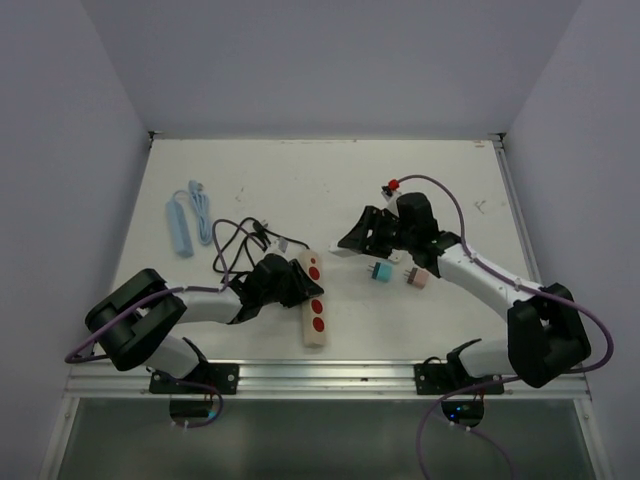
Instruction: Pull the plug off the socket
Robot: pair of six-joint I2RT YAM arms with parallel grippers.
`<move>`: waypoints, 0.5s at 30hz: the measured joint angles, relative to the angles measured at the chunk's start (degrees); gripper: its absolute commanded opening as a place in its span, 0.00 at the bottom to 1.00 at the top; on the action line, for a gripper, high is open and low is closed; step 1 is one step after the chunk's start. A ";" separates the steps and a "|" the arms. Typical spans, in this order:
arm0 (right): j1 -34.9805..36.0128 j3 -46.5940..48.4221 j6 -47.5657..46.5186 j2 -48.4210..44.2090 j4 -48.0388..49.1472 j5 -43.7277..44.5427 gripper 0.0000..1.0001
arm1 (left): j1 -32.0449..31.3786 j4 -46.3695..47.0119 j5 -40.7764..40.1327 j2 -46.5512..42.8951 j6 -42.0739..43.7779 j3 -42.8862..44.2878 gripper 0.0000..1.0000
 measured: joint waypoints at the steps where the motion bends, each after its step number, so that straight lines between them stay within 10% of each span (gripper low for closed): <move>1: 0.04 0.76 -0.87 -0.15 -1.27 0.81 0.00 | 0.00 0.02 -0.04 0.00 0.00 0.00 0.00; 15: 0.22 11.52 -17.35 5.88 -8.44 30.45 0.04 | 0.04 0.50 0.07 0.31 0.07 0.00 0.00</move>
